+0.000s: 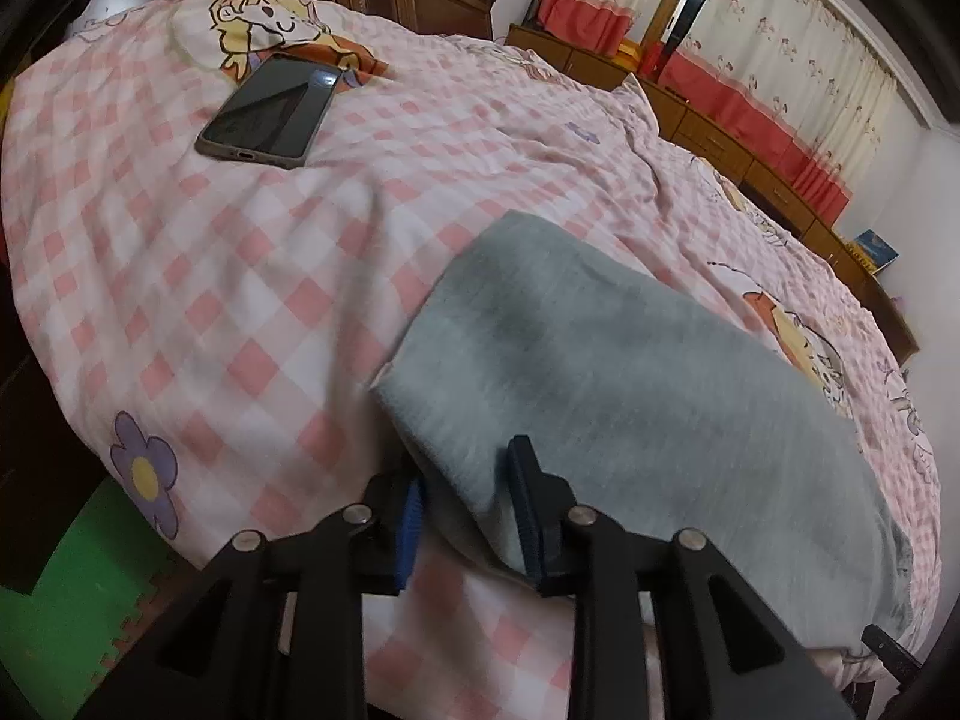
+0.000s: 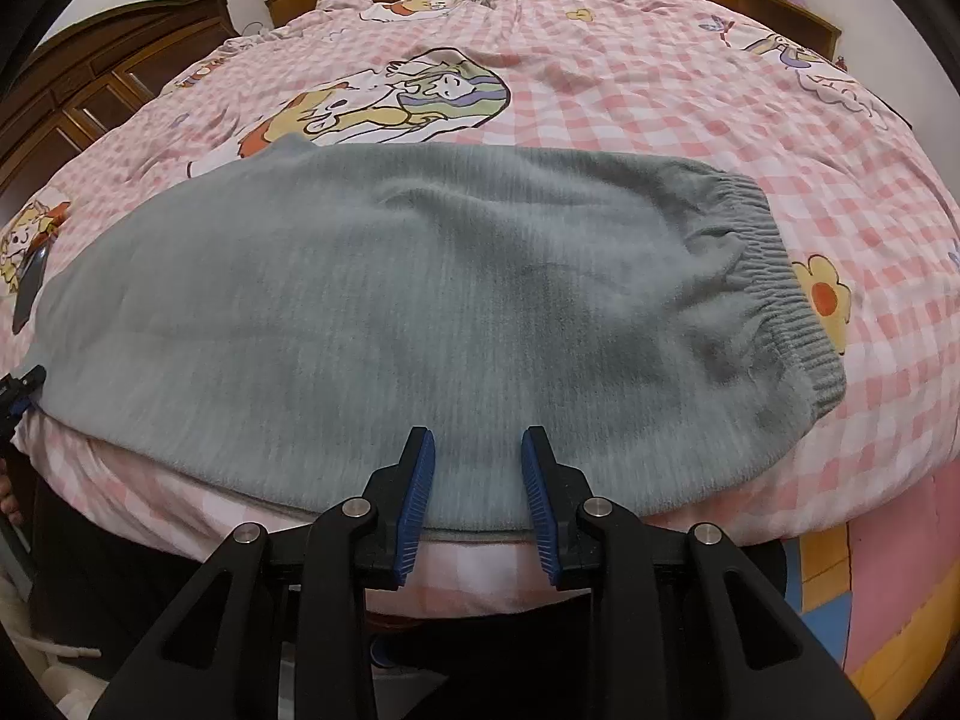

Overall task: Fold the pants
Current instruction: 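Close the left gripper on the waistband end and lift it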

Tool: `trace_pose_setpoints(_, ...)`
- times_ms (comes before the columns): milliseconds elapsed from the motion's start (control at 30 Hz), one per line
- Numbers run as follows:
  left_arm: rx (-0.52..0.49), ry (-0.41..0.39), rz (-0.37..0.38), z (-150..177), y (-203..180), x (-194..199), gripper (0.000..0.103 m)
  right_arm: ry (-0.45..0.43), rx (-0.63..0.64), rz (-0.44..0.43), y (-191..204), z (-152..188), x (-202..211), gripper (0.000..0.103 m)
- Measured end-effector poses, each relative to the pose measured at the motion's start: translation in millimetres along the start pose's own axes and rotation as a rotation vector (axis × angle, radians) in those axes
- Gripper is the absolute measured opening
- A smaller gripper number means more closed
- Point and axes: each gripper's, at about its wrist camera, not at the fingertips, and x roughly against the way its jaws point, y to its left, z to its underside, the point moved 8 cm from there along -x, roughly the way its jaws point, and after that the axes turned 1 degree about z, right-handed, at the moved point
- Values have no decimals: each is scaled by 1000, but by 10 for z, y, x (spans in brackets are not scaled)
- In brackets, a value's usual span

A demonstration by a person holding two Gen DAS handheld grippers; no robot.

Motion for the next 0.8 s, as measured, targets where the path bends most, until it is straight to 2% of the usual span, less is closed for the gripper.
trace_pose_setpoints(167,39,8,9,-21,4,-51,32,-5,7,-6,-1,-12,-27,31)
trace_pose_setpoints(200,30,10,4,-37,-8,-54,29,-5,6,-8,-7,-22,-36,31)
trace_pose_setpoints(233,13,8,-2,-52,-26,-48,17,-5,3,-12,-11,-26,-37,31)
trace_pose_setpoints(267,1,8,0,-62,-39,-39,11,-6,0,-15,-14,-30,-37,31)
trace_pose_setpoints(400,-12,-8,29,-120,-137,99,8,-9,-9,-22,-12,-41,-29,31)
trace_pose_setpoints(600,-73,-80,142,-342,-488,569,8,-25,-23,-31,-15,-56,38,31)
trace_pose_setpoints(800,-193,-119,313,-454,-1146,1008,8,-65,-35,-52,-34,-96,174,31)
